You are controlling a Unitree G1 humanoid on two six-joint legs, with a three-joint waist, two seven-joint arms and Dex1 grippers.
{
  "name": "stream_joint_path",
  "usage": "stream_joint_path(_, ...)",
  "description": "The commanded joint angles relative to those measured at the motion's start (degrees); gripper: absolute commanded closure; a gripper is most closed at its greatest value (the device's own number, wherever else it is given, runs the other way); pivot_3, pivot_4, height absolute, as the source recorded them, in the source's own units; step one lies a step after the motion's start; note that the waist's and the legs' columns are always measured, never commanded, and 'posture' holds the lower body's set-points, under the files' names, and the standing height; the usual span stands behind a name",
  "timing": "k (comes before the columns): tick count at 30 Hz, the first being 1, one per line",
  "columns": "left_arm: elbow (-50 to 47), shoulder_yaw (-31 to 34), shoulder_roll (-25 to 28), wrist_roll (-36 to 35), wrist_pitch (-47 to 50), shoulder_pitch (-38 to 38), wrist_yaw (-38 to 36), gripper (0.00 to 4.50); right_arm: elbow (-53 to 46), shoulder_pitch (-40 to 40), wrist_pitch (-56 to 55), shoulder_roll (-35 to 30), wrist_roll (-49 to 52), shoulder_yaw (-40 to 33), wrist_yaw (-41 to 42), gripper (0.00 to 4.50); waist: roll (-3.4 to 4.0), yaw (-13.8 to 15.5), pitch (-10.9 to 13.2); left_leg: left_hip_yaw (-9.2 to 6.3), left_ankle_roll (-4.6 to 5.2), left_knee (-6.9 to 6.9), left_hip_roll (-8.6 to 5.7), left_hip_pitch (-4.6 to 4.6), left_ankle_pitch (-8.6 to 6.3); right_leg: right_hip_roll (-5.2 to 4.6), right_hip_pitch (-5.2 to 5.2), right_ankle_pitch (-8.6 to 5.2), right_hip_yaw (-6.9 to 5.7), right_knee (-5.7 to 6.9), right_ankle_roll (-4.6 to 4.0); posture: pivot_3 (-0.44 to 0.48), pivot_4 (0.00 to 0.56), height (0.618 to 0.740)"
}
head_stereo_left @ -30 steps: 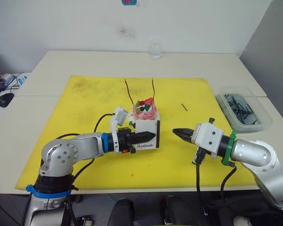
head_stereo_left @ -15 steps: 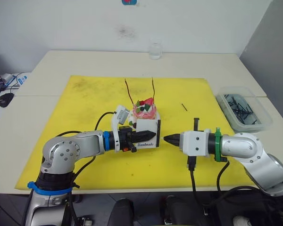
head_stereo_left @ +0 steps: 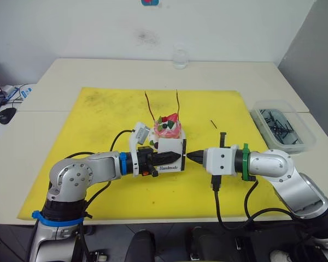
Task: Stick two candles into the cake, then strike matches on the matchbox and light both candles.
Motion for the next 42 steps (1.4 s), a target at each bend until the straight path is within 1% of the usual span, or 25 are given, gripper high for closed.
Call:
stream_joint_path(1,-1.92,0.33,-0.34,-0.22,-0.76,-0.36,-0.47,4.5,-0.55,-0.81,-0.87,0.21,-0.74,-0.02,0.42,4.47,0.0,0.0,0.0,0.0,0.0,0.0,0.0,0.0,0.0,0.0,0.0,0.0,0.0,0.0,0.0,0.0,0.15,0.74)
stream_joint_path(15,-1.94,0.73,-1.55,-1.67,-0.18,-1.49,0.12,4.5,1.49,-1.17,-0.81,0.36,-4.55,2.21,1.39,4.47,0.0,0.01,0.0,-0.01,-0.02,0.0,0.0,0.0,0.01,0.0,0.0,0.0,-0.01,0.01,0.0,0.0,0.15,0.74)
stream_joint_path(27,-1.41,1.59,-2.05,-2.1,-0.34,-3.68,0.6,4.5,4.57,-0.95,-6.22,-2.16,-5.97,5.52,7.82,4.47,0.0,0.02,0.0,0.02,-0.04,0.03,-0.01,0.0,0.02,0.0,0.0,0.01,0.01,0.02,0.0,0.0,0.15,0.74)
stream_joint_path(31,-0.45,3.43,-2.21,-3.67,-0.09,-6.27,1.73,4.5,1.92,0.21,-6.14,-2.32,-4.58,6.19,10.07,4.47,0.0,0.05,0.0,-0.01,-0.04,0.02,0.0,0.0,0.02,0.01,0.0,0.0,-0.03,0.02,0.0,0.0,0.15,0.74)
stream_joint_path(33,-1.24,3.85,-0.62,-3.86,0.29,-6.17,1.11,4.5,0.25,0.61,-5.19,-2.45,-3.52,4.76,10.54,4.47,0.0,0.0,0.0,-0.05,-0.05,0.02,0.0,-0.01,0.03,0.02,0.0,0.0,-0.06,0.02,0.0,0.0,0.15,0.74)
stream_joint_path(36,-3.36,4.03,2.17,-3.23,0.47,-4.02,0.11,4.5,-2.5,0.48,-1.56,-2.3,-0.78,1.41,10.48,4.47,0.01,-0.21,0.0,-0.02,-0.12,0.01,0.0,0.03,0.07,0.03,0.0,0.0,-0.02,0.06,0.0,0.0,0.15,0.74)
stream_joint_path(42,-4.23,5.18,5.01,-2.32,-1.19,-1.01,-0.06,4.5,-6.19,0.19,3.48,-2.37,2.5,-2.04,10.02,4.47,0.01,0.06,0.0,-0.06,-0.25,0.0,0.02,0.05,0.15,-0.01,0.03,0.01,-0.06,0.07,0.0,0.0,0.15,0.74)
